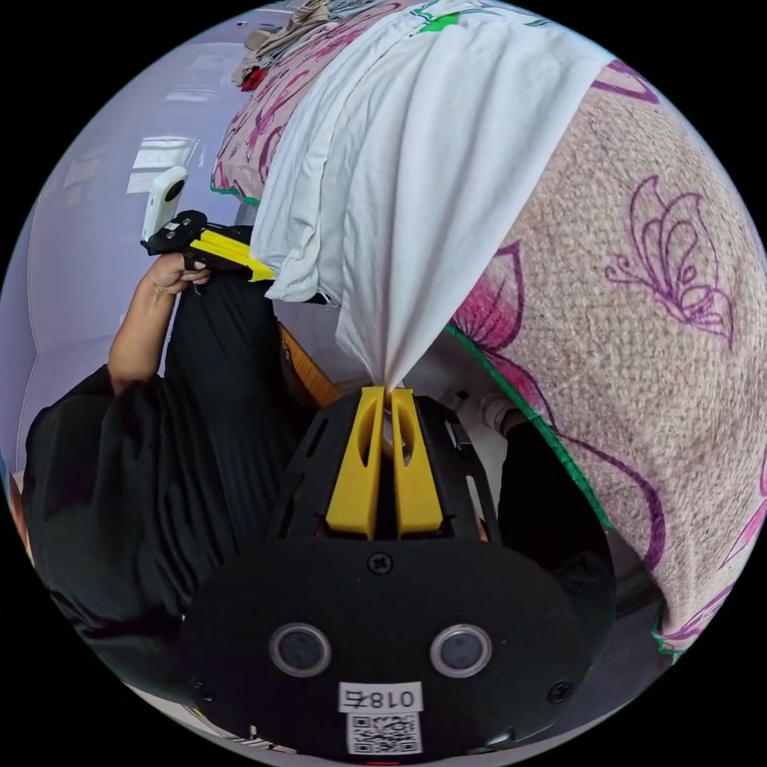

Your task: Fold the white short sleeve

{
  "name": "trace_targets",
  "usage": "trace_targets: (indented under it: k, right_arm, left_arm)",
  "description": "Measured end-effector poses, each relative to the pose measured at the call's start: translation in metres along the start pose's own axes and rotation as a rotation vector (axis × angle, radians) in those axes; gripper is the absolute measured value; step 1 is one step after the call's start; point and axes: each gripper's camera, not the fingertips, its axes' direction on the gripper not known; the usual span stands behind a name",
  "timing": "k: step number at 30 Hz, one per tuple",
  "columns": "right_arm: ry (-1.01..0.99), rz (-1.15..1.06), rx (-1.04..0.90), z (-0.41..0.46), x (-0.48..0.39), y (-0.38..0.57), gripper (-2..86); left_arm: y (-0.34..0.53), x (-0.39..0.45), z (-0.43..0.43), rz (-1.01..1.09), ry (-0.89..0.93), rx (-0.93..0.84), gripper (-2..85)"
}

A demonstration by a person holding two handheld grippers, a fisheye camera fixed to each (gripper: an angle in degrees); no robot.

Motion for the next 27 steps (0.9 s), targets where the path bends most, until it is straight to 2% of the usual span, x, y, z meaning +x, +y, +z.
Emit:
trace_targets:
  k: [5, 9, 14, 19, 27]
  right_arm:
    - [-0.031, -0.027, 0.036, -0.016, -0.001, 0.001, 0.6]
    - [-0.118, 0.015, 0.095, -0.023, 0.016, -0.002, 1.2]
    - [-0.166, 0.071, 0.051, -0.012, 0.038, -0.018, 4.8]
    - [0.051, 0.023, -0.019, -0.018, 0.034, -0.029, 9.6]
    - [0.142, -0.047, 0.048, -0.022, 0.045, -0.051, 11.1]
  left_arm:
    - [-0.015, 0.027, -0.014, 0.055, 0.024, 0.034, -0.7]
    - [-0.035, 0.016, 0.007, 0.007, 0.057, 0.031, 0.5]
    - [-0.067, 0.005, 0.046, -0.051, 0.013, -0.082, 10.8]
    - [-0.082, 0.033, 0.052, 0.009, -0.119, -0.101, 14.6]
    - [-0.14, 0.038, 0.118, 0.082, -0.129, -0.054, 15.4]
